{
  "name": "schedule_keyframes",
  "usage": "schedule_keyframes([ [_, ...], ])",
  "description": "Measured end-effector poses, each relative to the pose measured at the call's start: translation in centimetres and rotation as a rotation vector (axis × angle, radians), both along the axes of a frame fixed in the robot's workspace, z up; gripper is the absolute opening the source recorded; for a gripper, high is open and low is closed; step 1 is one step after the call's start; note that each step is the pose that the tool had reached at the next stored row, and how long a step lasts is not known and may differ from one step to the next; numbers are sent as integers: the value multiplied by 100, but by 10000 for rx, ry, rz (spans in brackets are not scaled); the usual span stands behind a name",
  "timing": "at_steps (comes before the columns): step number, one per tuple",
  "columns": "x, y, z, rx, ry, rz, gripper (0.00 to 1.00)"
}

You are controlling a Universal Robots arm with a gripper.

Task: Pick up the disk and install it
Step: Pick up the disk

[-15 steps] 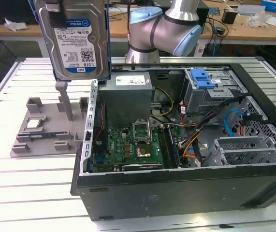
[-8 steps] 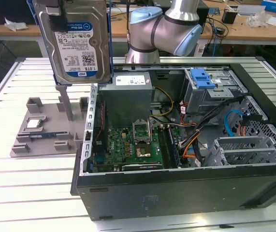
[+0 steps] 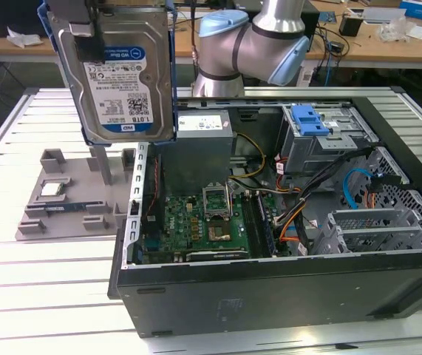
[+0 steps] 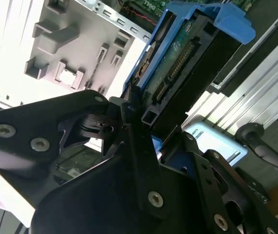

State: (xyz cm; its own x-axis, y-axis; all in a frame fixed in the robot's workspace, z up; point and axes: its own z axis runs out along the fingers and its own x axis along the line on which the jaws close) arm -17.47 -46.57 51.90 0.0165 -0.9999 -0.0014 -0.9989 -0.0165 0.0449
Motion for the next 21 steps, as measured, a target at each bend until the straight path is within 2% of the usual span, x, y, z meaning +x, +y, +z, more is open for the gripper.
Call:
schedule_keyframes([
  [1,22,-50,-1,0,1,2,36],
  [2,116,-93,-2,-1,5,0,36],
  [3,208,-106,-3,0,8,2,36],
  [5,393,-121,-4,0,17,1,36],
  [7,528,-128,-4,-1,23,2,36],
  [15,859,-148,-5,0,33,2,36],
  [21,1217,-178,-6,0,37,0,36],
])
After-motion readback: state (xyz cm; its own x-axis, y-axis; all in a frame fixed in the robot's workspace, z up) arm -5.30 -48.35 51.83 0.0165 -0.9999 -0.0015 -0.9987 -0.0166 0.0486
